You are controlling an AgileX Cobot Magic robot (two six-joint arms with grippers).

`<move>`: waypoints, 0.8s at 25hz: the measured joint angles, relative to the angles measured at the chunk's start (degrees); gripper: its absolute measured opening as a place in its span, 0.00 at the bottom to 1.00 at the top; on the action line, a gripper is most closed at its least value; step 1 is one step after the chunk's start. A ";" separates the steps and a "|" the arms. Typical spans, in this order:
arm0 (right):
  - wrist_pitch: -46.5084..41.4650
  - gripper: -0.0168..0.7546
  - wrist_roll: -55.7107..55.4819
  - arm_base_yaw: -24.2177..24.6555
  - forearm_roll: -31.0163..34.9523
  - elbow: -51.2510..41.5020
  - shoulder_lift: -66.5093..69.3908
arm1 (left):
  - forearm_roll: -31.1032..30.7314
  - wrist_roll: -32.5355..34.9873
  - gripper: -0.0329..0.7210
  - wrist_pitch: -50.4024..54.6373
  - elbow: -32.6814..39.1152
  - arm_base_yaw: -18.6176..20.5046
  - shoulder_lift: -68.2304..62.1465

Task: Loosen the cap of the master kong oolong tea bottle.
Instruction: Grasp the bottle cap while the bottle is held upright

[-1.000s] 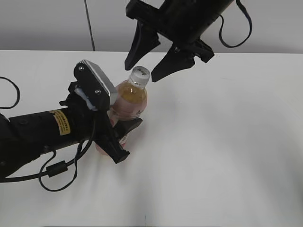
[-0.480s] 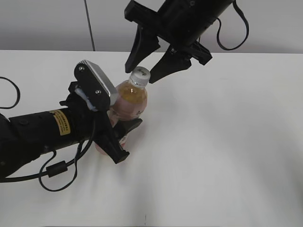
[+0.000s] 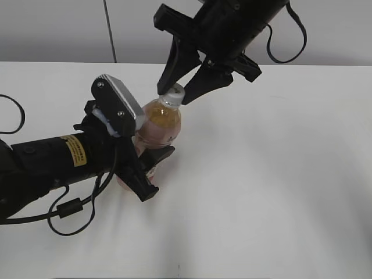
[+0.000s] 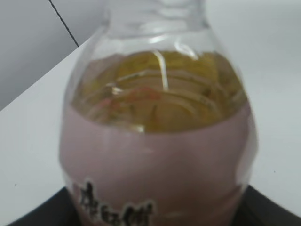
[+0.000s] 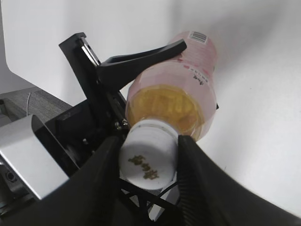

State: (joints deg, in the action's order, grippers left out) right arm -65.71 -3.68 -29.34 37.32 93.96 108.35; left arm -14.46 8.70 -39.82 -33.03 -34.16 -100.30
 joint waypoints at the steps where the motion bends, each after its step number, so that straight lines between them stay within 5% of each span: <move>1: 0.00 0.39 0.27 0.00 -0.04 0.00 0.00 | -0.06 0.00 0.57 0.00 0.00 0.00 0.00; 20: -0.71 0.39 9.55 -0.06 -1.34 0.11 0.00 | -0.44 0.13 0.56 0.18 0.00 0.00 0.00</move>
State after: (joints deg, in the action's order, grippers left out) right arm -66.43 5.87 -29.40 35.98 94.07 108.35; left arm -14.90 8.83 -39.64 -33.03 -34.16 -100.30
